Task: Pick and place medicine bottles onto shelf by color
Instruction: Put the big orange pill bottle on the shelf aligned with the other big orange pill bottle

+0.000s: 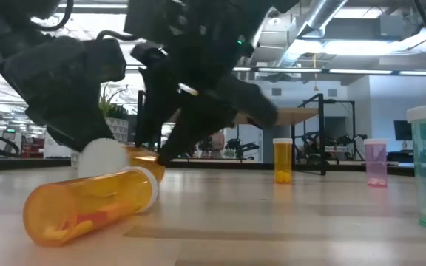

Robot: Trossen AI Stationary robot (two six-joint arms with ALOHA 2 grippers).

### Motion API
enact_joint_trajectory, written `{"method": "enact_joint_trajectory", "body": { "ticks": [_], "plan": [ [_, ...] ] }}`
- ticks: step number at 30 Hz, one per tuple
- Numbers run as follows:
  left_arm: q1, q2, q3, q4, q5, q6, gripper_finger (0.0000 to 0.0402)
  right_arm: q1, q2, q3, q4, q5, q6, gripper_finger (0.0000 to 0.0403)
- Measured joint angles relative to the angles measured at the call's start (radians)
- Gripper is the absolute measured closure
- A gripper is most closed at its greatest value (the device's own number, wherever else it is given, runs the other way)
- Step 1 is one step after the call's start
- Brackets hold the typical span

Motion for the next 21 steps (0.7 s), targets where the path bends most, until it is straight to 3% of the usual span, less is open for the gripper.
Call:
{"method": "enact_joint_trajectory", "body": {
  "ticks": [21],
  "plan": [
    [0.0, 0.001, 0.007, -0.018, -0.002, 0.027, 0.019, -0.009, 0.033, 0.0, 0.052, -0.096, -0.006, 0.0173]
  ]
}}
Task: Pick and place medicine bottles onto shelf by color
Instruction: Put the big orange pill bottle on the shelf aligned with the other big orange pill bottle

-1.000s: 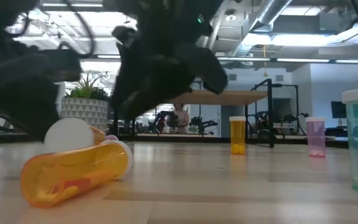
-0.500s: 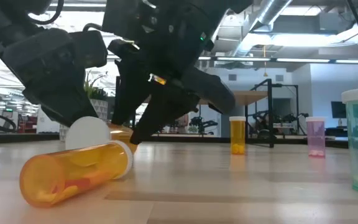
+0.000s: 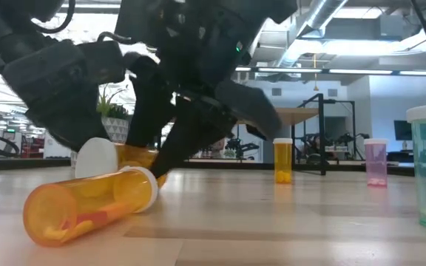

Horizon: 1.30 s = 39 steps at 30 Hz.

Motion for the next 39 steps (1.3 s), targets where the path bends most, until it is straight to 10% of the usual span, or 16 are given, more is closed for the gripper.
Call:
{"method": "enact_joint_trajectory", "body": {
  "ticks": [20, 30, 39],
  "plan": [
    [0.0, -0.18, 0.003, -0.114, -0.011, 0.04, 0.0189, -0.03, -0.007, -0.002, -0.089, -0.012, 0.218, 0.0228],
    [-0.094, -0.56, 0.003, -0.223, -0.276, 0.123, 0.0189, -0.094, -0.131, -0.013, -0.126, -0.096, 0.386, 0.0227],
    [-0.199, -0.597, 0.004, -0.219, -0.431, 0.16, 0.0189, -0.132, -0.405, -0.345, 0.211, -0.1, 0.437, 0.0224]
  ]
}}
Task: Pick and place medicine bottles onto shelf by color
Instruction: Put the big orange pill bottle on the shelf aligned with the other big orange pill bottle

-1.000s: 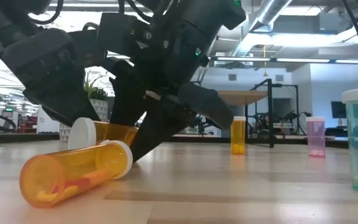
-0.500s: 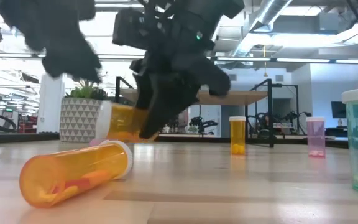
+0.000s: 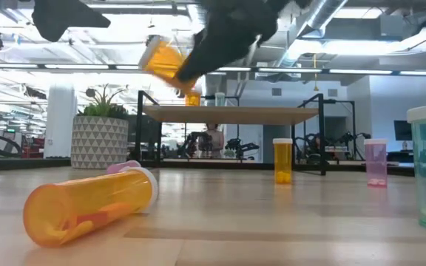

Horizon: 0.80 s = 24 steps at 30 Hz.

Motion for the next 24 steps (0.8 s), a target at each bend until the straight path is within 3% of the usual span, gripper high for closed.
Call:
{"method": "enact_joint_trajectory", "body": {
  "ticks": [6, 9, 17, 24],
  "plan": [
    [0.018, 0.037, -0.001, 0.123, -0.073, 0.124, 0.0189, -0.033, -0.175, -0.308, 0.504, 0.005, 0.043, 0.0216],
    [0.059, 0.076, -0.001, 0.248, -0.058, 0.232, 0.018, -0.042, -0.21, -0.385, 0.638, 0.036, 0.073, 0.0213],
    [0.183, 0.152, -0.001, 0.502, -0.007, 0.406, 0.011, -0.021, -0.218, -0.403, 0.715, 0.061, 0.075, 0.0213],
    [0.256, 0.142, -0.001, 0.566, 0.165, 0.411, 0.0088, -0.02, -0.218, -0.403, 0.702, 0.062, 0.072, 0.021]
  ]
}}
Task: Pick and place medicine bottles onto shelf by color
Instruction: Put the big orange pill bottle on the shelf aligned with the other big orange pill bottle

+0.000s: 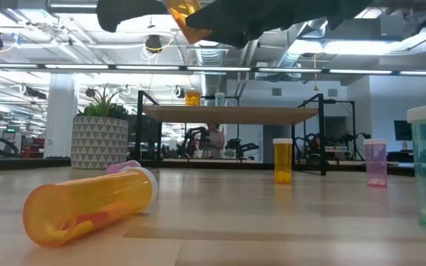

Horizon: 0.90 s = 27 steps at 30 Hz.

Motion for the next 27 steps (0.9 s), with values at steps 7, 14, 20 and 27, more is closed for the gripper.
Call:
{"method": "enact_joint_trajectory", "body": {
  "ticks": [7, 14, 20, 27],
  "plan": [
    [0.023, 0.008, 0.029, -0.011, 0.026, 0.039, 0.009, 0.001, 0.0, 0.0, 0.018, 0.001, 0.0, 0.021],
    [0.022, 0.008, 0.058, -0.011, 0.027, 0.192, 0.009, 0.001, 0.0, 0.0, 0.019, 0.001, 0.001, 0.021],
    [0.028, 0.022, 0.059, -0.02, 0.043, 0.207, 0.009, 0.0, 0.0, 0.0, 0.029, 0.001, 0.001, 0.021],
    [0.076, 0.105, 0.103, -0.033, 0.095, 0.19, 0.009, -0.004, 0.001, 0.0, 0.031, 0.001, 0.012, 0.021]
  ]
}}
